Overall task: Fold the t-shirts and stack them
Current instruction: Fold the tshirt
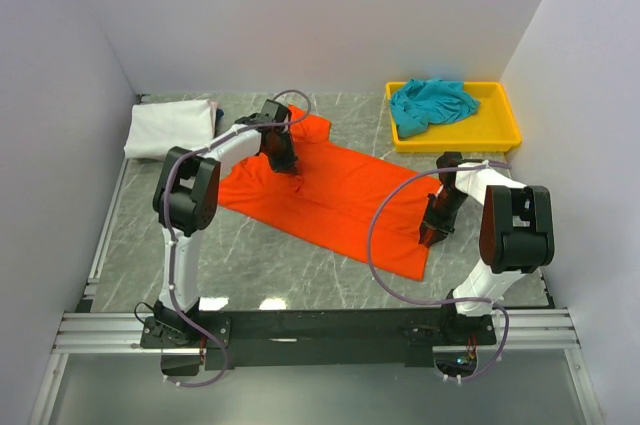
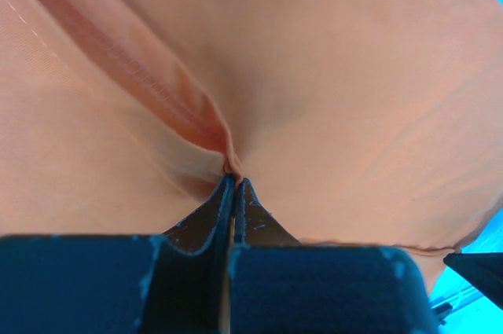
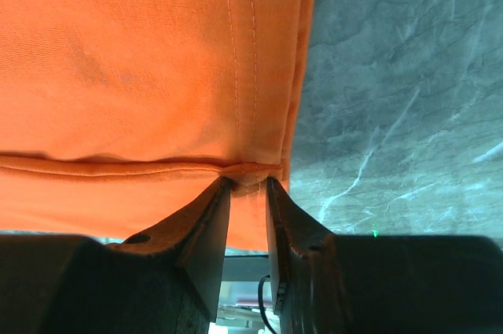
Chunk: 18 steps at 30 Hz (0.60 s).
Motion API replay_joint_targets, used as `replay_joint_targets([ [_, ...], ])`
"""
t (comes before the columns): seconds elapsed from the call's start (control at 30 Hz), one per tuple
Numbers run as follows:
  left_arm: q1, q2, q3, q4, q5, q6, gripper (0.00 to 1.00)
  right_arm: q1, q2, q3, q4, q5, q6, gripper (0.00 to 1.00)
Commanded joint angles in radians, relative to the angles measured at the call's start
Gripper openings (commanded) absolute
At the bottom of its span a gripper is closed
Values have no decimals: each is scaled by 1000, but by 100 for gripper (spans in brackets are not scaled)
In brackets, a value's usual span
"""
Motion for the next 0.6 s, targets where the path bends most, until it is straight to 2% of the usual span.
replay_joint_targets([
  [0.0, -18, 19, 61, -25, 8, 28, 4, -3, 13, 21, 9, 2, -10, 32],
  [0.13, -23, 21, 70, -19, 14, 29, 14, -3, 16, 23, 9, -1, -12, 32],
  [0.17, -23, 21, 70, -17, 20, 28, 22, -3, 17, 24, 7, 1, -12, 32],
  [0.23, -24, 21, 74, -9, 36, 26, 33, -3, 17, 26, 4, 2, -15, 32],
  [0.27, -24, 19, 74, -6, 42, 25, 43, -3, 17, 26, 2, 4, -15, 32],
  [0.37, -24, -7, 71, 18, 66, 14, 57, -3, 13, 26, -1, 9, -15, 32],
  [0.57, -17, -94, 110, 29, 93, -11, 68, -3, -6, 30, -16, 29, -14, 32],
])
